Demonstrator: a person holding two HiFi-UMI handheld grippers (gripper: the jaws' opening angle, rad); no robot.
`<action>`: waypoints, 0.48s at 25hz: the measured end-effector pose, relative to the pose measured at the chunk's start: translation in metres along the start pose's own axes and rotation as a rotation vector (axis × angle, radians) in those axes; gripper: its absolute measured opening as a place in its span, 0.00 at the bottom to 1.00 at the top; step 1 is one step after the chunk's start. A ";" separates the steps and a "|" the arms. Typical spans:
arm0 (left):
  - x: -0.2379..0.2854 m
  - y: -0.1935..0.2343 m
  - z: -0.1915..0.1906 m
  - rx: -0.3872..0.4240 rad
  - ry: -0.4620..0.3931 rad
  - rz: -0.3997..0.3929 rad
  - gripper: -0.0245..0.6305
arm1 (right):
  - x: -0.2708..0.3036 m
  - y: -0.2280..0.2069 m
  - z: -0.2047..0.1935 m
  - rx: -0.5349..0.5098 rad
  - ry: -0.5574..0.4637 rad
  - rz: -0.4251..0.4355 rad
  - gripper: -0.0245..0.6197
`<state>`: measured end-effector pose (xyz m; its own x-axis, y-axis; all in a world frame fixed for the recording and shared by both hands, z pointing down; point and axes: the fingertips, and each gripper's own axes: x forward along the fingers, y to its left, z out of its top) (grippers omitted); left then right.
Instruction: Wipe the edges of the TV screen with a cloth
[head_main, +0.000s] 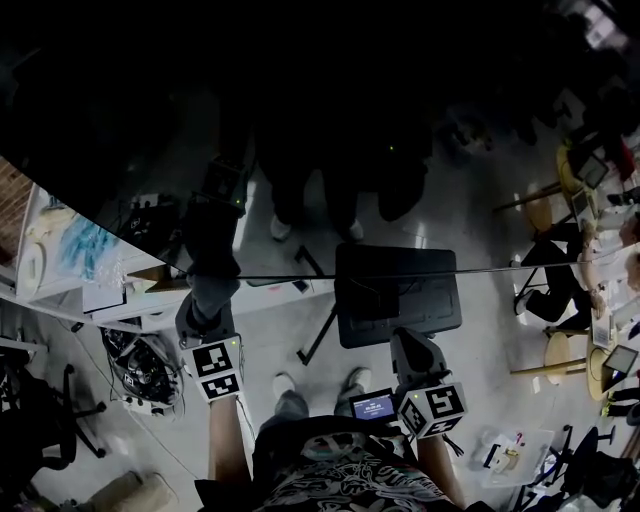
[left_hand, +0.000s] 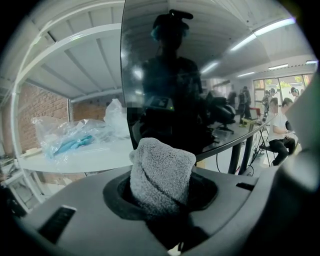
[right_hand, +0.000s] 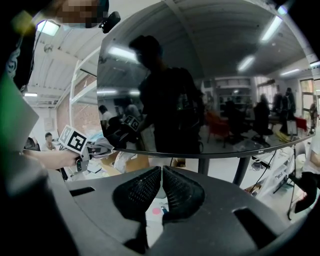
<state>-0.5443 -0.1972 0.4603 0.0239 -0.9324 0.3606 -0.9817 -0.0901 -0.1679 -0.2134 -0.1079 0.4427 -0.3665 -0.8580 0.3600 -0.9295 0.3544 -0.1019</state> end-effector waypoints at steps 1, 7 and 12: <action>0.001 -0.005 0.001 0.005 -0.002 -0.010 0.29 | -0.002 -0.003 0.001 0.001 -0.002 -0.005 0.09; 0.002 -0.028 0.006 0.022 -0.006 -0.052 0.29 | -0.010 -0.015 0.001 0.014 -0.010 -0.030 0.09; 0.002 -0.034 0.008 0.033 -0.002 -0.074 0.29 | -0.015 -0.016 -0.003 0.034 -0.009 -0.037 0.09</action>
<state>-0.5094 -0.1985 0.4596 0.0965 -0.9235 0.3712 -0.9705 -0.1701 -0.1710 -0.1931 -0.0999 0.4417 -0.3320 -0.8735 0.3561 -0.9433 0.3094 -0.1203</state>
